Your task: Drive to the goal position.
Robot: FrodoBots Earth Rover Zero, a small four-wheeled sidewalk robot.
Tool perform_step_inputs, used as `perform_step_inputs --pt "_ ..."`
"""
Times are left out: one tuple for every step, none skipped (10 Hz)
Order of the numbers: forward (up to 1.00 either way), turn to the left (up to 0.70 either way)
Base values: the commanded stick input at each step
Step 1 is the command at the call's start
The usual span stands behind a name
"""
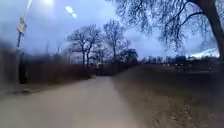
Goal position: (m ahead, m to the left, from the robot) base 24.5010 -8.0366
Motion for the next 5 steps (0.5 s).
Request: perform_step_inputs --pt "1.0 0.0" --pt "1.0 0.0" --pt "1.0 0.0" --pt "1.0 0.0" --pt "1.0 0.0"
